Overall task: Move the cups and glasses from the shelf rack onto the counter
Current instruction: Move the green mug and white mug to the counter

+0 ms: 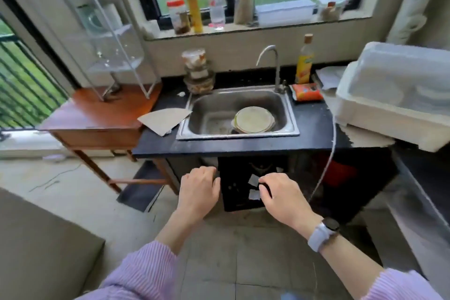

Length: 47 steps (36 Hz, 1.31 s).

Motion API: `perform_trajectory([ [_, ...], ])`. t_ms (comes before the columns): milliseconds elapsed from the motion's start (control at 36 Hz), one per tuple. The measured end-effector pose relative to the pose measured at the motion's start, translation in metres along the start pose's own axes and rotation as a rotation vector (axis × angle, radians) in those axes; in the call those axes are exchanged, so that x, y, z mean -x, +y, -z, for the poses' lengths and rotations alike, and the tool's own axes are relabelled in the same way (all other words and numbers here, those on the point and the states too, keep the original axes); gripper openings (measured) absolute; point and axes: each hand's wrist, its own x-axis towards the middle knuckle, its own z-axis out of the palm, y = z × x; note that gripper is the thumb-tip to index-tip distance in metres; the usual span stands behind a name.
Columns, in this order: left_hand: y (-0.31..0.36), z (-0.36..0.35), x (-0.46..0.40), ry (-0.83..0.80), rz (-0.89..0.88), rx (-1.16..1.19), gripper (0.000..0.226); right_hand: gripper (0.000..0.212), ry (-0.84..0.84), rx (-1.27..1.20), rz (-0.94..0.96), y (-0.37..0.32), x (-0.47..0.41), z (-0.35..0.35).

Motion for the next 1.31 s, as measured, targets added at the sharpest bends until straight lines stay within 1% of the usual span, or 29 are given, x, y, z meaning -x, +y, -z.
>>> perform_trajectory([
  [167, -0.096, 0.013, 0.013, 0.040, 0.297, 0.056, 0.032, 0.033, -0.203, 0.032, 0.194, -0.074, -0.080, -0.056],
  [250, -0.132, 0.021, 0.006, 0.068, 0.419, 0.073, 0.026, 0.033, -0.270, 0.034, 0.261, -0.102, -0.121, -0.083],
  [306, -0.155, 0.025, -0.007, 0.073, 0.472, 0.044, 0.023, 0.032, -0.302, 0.036, 0.308, -0.120, -0.150, -0.098],
  [472, -0.224, 0.038, -0.077, 0.046, 0.570, 0.021, 0.030, 0.030, -0.369, 0.021, 0.392, -0.169, -0.253, -0.124],
  [667, -0.292, 0.066, -0.171, 0.079, 0.606, 0.018, 0.032, 0.027, -0.374, -0.034, 0.477, -0.225, -0.368, -0.144],
  [833, -0.344, 0.089, -0.214, 0.119, 0.646, 0.055, 0.034, 0.024, -0.365, -0.106, 0.523, -0.265, -0.433, -0.164],
  [944, -0.386, 0.106, -0.246, 0.166, 0.631, 0.078, 0.033, 0.029, -0.335, -0.104, 0.521, -0.291, -0.477, -0.176],
  [1139, -0.474, 0.132, -0.324, 0.303, 0.540, 0.177, 0.031, 0.031, -0.192, -0.161, 0.491, -0.349, -0.554, -0.189],
  [1306, -0.555, 0.165, -0.414, 0.393, 0.344, 0.277, 0.026, 0.029, -0.023, -0.250, 0.436, -0.415, -0.634, -0.187],
])
